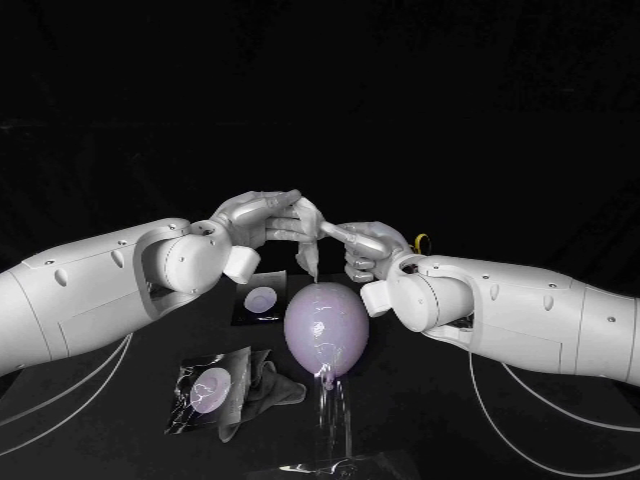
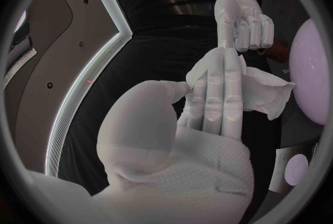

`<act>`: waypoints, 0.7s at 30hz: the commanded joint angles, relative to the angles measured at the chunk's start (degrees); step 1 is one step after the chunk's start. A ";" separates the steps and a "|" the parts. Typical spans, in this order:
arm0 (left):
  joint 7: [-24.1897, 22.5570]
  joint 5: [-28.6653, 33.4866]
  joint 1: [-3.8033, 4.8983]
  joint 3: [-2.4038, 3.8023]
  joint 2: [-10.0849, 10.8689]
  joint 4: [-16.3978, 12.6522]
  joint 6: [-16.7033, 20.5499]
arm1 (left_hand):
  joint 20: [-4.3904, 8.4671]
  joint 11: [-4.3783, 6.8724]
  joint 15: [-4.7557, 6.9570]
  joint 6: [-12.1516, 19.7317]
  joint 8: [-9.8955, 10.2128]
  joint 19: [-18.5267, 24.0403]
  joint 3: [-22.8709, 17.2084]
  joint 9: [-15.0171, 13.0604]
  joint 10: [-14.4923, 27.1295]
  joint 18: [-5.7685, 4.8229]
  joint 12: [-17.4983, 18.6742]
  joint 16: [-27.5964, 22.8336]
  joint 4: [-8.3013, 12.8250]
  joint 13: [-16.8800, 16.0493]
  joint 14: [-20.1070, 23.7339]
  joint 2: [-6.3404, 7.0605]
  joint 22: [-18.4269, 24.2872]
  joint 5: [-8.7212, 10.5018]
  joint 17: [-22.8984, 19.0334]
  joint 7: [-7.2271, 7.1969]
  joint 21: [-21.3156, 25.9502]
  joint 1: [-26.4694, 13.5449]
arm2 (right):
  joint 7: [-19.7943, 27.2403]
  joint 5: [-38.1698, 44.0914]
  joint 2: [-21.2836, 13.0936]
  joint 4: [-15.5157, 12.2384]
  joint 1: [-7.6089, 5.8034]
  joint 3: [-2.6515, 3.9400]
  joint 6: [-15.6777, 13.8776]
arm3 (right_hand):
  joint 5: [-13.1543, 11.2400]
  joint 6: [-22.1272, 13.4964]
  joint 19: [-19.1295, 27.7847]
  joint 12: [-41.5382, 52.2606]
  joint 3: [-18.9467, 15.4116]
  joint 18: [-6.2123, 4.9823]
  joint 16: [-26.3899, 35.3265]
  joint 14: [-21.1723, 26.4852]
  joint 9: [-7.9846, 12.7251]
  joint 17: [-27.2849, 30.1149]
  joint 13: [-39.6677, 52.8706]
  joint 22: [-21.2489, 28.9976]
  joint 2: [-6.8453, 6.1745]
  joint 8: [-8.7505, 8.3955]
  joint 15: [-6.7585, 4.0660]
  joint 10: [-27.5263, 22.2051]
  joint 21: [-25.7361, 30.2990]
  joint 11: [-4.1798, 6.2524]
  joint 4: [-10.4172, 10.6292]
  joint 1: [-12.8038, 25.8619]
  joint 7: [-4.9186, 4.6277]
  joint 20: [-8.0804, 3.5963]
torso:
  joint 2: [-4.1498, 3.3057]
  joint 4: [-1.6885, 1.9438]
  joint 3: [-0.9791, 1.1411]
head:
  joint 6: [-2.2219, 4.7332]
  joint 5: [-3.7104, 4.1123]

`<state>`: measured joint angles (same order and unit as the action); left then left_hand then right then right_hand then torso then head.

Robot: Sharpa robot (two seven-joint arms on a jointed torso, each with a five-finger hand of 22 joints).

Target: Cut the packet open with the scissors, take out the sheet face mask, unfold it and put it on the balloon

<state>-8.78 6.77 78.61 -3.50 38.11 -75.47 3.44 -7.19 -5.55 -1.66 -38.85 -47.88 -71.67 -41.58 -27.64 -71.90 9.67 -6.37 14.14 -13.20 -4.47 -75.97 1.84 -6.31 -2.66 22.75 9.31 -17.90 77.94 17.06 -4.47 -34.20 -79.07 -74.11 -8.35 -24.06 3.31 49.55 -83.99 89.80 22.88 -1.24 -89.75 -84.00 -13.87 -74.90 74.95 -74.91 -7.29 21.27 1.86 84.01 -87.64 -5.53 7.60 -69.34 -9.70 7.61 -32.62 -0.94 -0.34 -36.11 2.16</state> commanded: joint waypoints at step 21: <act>-1.10 -0.04 0.11 0.07 0.05 0.12 -0.53 | 0.14 0.10 -0.15 -0.42 -0.31 -0.54 0.10 -0.02 -0.40 0.80 0.33 0.25 0.36 0.08 -0.47 0.13 -0.11 -0.19 0.19 -0.02 -0.33 0.41 | 4.01 1.08 -0.47 -1.51 -0.02 0.59 -5.16 | -0.49 8.65 -4.79 0.20 8.28 0.70 -0.25 -6.00 -3.80 -15.10 15.05 -14.39 6.59 5.26 -3.71 5.99 -0.42 4.33 -6.96 -4.98 4.45 -3.10 | 0.04 -0.04 -0.02 | 0.14 0.18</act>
<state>-8.99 6.75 78.61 -3.52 38.21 -75.31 3.45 -6.98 -5.55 -1.87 -38.84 -48.02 -71.88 -41.58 -27.62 -71.90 9.88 -6.38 14.13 -13.20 -4.47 -76.16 1.92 -6.34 -2.65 22.89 9.31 -17.90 77.86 19.14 -4.29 -34.55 -80.31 -74.10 -7.85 -27.17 2.51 57.49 -84.01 89.78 30.70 -1.24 -89.80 -83.94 -15.84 -74.95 74.91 -74.94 -1.25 25.76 -1.37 83.97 -87.88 -1.70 0.70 -74.26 -5.87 4.90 -32.60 -0.91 -0.37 -35.99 2.31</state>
